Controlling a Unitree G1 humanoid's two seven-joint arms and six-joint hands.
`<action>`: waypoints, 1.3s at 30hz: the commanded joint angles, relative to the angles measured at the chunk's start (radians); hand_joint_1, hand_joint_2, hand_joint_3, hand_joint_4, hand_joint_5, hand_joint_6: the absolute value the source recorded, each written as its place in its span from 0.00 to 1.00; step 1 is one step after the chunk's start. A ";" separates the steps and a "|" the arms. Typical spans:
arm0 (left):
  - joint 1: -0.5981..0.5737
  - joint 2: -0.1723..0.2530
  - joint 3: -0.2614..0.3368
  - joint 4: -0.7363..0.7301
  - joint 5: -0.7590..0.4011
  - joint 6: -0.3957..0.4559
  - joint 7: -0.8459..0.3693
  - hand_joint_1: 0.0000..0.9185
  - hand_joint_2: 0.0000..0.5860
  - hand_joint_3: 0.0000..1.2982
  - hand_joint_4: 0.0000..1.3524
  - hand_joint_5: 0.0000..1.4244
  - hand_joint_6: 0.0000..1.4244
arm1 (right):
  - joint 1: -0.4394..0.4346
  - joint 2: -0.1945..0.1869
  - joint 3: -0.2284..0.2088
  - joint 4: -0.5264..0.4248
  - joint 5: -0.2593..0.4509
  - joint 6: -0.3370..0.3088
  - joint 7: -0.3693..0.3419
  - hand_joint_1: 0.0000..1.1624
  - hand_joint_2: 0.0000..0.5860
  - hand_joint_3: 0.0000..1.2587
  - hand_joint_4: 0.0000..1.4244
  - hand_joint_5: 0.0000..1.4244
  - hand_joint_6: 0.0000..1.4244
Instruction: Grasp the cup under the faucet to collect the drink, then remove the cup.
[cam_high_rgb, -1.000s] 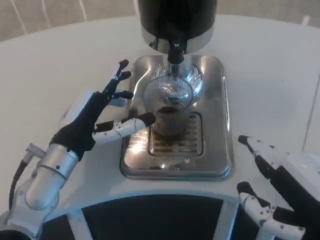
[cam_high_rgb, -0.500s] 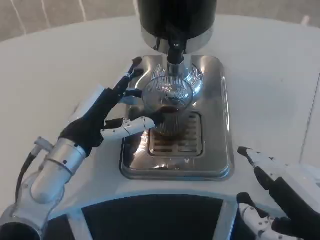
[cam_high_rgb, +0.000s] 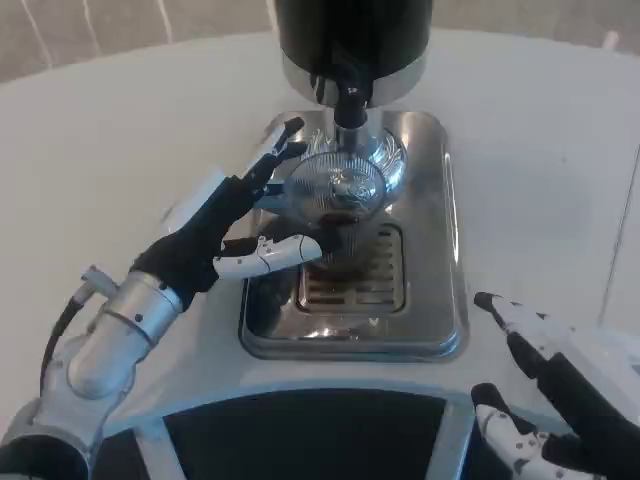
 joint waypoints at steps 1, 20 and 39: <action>-0.012 0.000 0.007 0.019 -0.018 -0.021 -0.030 0.42 0.10 0.00 0.00 0.21 0.24 | -0.003 0.002 0.008 -0.010 0.000 0.011 0.010 0.19 1.00 0.00 0.00 0.00 0.00; -0.040 0.006 -0.015 0.060 -0.005 -0.015 -0.057 0.42 0.10 0.00 0.00 0.21 0.26 | -0.048 0.010 0.043 -0.007 -0.045 0.042 0.047 0.18 0.99 0.00 0.00 0.00 0.00; -0.051 -0.010 -0.042 0.067 0.016 0.000 -0.029 0.40 0.10 0.00 0.00 0.23 0.27 | -0.037 0.039 0.036 -0.015 -0.062 0.031 0.063 0.18 0.98 0.01 0.00 0.00 0.00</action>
